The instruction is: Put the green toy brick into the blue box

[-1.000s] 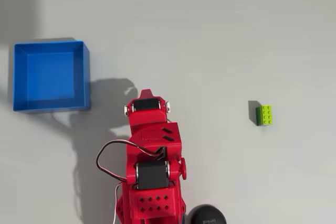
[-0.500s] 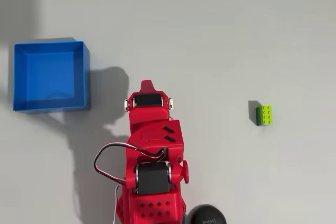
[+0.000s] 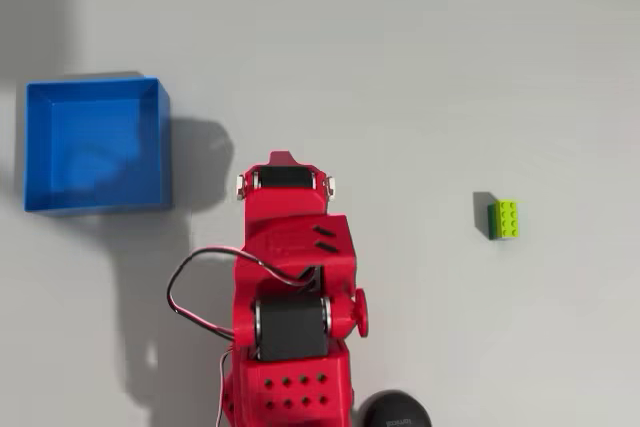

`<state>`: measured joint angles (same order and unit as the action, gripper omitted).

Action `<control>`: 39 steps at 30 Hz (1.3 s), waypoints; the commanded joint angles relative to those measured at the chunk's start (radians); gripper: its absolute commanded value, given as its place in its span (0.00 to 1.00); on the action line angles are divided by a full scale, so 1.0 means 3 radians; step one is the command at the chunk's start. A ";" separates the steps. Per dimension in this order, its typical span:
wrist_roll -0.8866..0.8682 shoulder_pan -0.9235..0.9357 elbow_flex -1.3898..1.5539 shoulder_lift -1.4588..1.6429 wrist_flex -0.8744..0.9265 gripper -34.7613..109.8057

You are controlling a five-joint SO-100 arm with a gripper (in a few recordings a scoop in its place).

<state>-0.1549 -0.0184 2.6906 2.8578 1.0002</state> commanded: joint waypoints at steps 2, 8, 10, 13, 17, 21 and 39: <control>-0.0210 -0.0026 -0.0654 -0.0440 0.0271 0.24; -0.0414 0.0123 -0.1212 -0.0977 0.0680 0.30; -0.0486 0.0215 -0.1411 -0.1166 0.0777 0.29; -0.0588 0.0389 -0.1703 -0.1442 0.0915 0.30; -0.0695 0.0660 -0.2004 -0.1774 0.1018 0.30; -0.0716 0.0941 -0.2127 -0.1974 0.1023 0.32; -0.0695 0.2383 -0.2357 -0.2577 0.1018 0.44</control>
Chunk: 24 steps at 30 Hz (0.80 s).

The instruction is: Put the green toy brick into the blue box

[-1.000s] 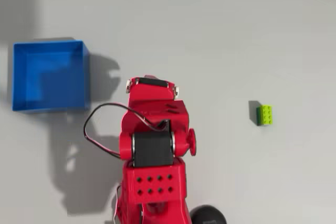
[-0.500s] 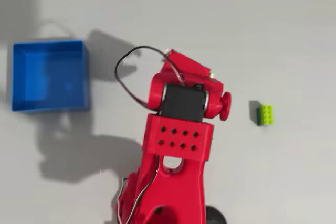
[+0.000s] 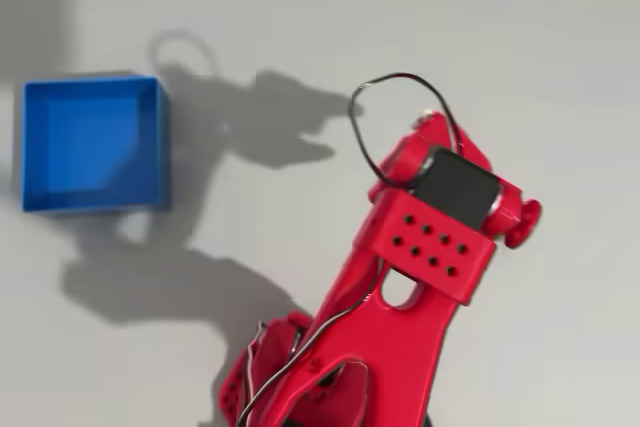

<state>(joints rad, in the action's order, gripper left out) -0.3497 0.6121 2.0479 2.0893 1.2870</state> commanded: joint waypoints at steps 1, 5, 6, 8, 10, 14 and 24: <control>-0.0046 0.0368 -0.0230 -0.0061 0.0056 0.44; -0.0046 0.0706 -0.0322 -0.0261 0.0031 0.45; -0.0051 0.0793 -0.0358 -0.0317 0.0010 0.45; -0.0056 0.0961 -0.0414 -0.0419 -0.0082 0.45; -0.0046 0.1115 -0.0460 -0.0527 -0.0220 0.45; -0.0015 0.1365 -0.0537 -0.0767 -0.0450 0.44; -0.0082 0.1606 -0.0798 -0.1335 -0.0624 0.44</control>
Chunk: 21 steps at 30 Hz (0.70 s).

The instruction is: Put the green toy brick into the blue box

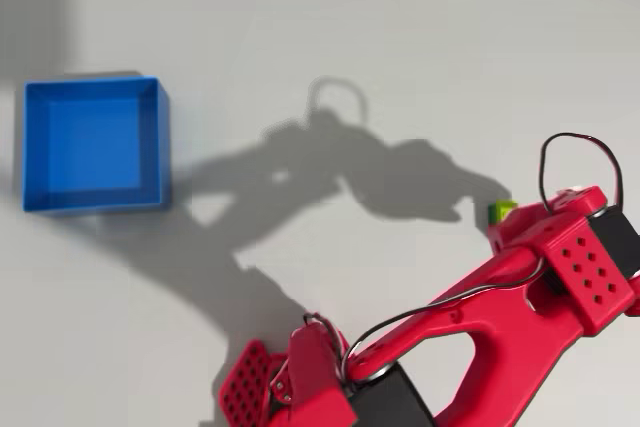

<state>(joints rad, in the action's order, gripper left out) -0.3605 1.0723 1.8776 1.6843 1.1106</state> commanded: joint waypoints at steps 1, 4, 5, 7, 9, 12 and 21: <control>-0.0046 0.0072 -0.0235 -0.0015 -0.0041 0.44; -0.0066 0.0056 -0.0210 -0.0082 -0.0066 0.44; -0.0066 0.0046 -0.0189 -0.0102 -0.0077 0.44; -0.0066 0.0026 -0.0123 -0.0118 -0.0107 0.44; -0.0056 -0.0005 -0.0005 -0.0128 -0.0199 0.44; -0.0046 -0.0046 0.0174 -0.0128 -0.0368 0.44; -0.0041 -0.0179 0.0695 -0.0128 -0.0839 0.44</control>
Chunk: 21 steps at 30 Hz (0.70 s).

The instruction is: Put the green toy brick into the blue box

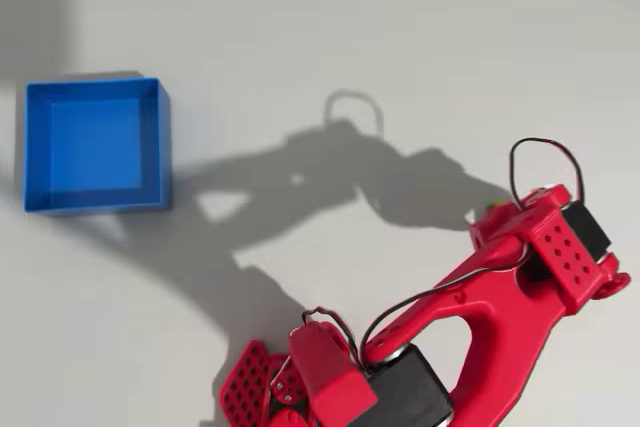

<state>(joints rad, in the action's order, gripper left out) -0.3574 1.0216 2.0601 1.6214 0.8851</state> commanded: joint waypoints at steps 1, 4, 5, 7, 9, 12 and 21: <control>-0.0061 -0.0036 0.0128 0.0082 -0.0112 0.44; -0.0102 -0.0097 0.0251 0.0082 -0.0205 0.44; -0.0112 -0.0112 0.0276 0.0082 -0.0225 0.43; -0.0138 -0.0133 0.0312 0.0082 -0.0261 0.43; -0.0159 -0.0143 0.0343 0.0082 -0.0312 0.42; -0.0194 -0.0148 0.0378 0.0082 -0.0389 0.37; -0.0184 -0.0179 0.0307 0.0082 -0.0394 0.26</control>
<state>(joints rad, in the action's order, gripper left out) -0.4004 0.9695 2.1690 1.6214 0.7624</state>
